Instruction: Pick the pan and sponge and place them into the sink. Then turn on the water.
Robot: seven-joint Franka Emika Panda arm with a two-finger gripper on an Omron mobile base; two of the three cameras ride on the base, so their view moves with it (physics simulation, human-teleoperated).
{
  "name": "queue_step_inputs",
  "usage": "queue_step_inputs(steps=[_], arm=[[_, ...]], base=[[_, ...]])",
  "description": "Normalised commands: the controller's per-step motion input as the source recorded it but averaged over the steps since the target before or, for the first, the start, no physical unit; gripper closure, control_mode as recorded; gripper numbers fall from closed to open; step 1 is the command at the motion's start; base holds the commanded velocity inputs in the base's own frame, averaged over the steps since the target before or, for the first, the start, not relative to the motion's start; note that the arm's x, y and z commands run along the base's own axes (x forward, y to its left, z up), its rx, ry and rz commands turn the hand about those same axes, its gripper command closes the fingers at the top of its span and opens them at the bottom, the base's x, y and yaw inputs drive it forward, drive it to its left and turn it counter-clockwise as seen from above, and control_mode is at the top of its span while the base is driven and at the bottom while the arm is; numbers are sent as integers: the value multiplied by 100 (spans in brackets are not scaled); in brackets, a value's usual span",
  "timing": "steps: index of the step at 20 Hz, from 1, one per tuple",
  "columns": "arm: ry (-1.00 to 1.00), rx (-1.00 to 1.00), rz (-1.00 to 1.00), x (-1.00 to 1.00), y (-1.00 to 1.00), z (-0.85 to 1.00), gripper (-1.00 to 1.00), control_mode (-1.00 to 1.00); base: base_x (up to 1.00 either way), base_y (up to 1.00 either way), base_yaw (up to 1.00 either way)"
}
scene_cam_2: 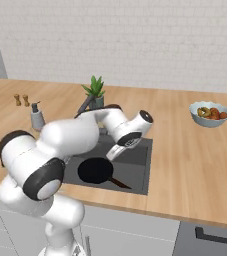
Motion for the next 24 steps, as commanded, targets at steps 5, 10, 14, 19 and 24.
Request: queue_step_inputs(steps=[5, 10, 14, 19, 24], arm=[[-6, -14, 2, -66, 39, 63, -100, -100], [-4, -27, 5, -63, 59, 56, -100, -100], [-8, -25, 11, -65, 44, 59, -100, -100], [-23, -10, 20, -63, 35, 53, -100, -100], [-14, -7, 27, -34, 54, 44, -100, -100]], base=[[0, 0, 0], [0, 0, 0], [0, 0, 0], [0, 0, 0], [0, 0, 0]])
